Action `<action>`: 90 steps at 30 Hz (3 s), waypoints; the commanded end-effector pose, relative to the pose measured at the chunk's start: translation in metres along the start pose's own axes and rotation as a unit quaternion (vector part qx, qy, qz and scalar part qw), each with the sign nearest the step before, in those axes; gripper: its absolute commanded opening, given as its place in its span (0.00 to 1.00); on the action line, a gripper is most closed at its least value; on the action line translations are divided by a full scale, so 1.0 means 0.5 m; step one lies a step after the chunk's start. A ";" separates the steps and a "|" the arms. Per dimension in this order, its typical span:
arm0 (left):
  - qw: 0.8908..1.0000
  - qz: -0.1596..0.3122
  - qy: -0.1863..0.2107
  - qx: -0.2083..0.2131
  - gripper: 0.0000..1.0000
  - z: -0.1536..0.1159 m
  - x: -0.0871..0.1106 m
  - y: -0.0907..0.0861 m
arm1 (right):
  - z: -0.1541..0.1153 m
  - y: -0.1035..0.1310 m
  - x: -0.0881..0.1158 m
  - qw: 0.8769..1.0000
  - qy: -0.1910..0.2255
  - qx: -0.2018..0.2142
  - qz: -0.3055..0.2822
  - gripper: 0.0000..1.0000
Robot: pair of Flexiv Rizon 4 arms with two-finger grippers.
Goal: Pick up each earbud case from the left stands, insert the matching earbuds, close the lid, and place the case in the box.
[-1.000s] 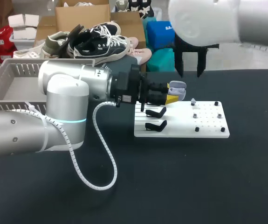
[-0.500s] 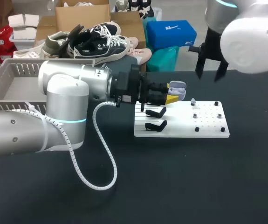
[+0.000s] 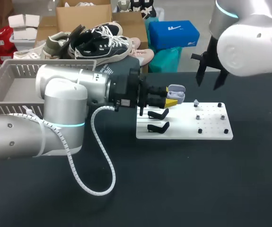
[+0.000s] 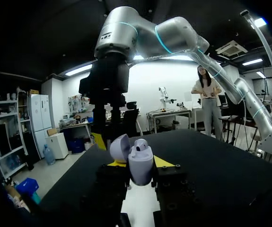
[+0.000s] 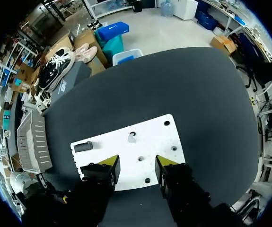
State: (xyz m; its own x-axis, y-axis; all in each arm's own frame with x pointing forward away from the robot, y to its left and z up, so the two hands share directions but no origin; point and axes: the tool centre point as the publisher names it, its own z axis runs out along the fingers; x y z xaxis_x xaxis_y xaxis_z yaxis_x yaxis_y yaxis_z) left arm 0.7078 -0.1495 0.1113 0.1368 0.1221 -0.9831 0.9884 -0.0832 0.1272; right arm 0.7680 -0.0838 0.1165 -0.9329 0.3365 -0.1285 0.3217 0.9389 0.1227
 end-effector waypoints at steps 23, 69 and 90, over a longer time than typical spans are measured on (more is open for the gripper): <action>1.000 0.004 -0.005 -0.018 0.00 -0.016 -0.001 -0.019 | 0.132 0.025 0.018 0.999 0.016 0.013 -0.026 0.45; 1.000 0.004 -0.005 -0.018 0.00 -0.016 -0.001 -0.019 | 0.174 0.033 0.003 0.995 -0.029 0.001 0.099 0.41; 1.000 0.004 -0.005 -0.018 0.00 -0.016 -0.001 -0.019 | 0.193 0.034 -0.011 0.995 -0.021 0.005 0.096 0.23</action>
State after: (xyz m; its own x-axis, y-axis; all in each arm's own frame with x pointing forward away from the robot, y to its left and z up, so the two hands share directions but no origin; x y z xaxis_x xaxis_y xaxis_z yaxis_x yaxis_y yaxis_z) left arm 0.7001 -0.1408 0.1120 0.1427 0.1123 -0.9834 0.9892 -0.0514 0.1376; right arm 0.7912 -0.0646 0.0252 -0.8466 0.5117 -0.1464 0.4931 0.8576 0.1461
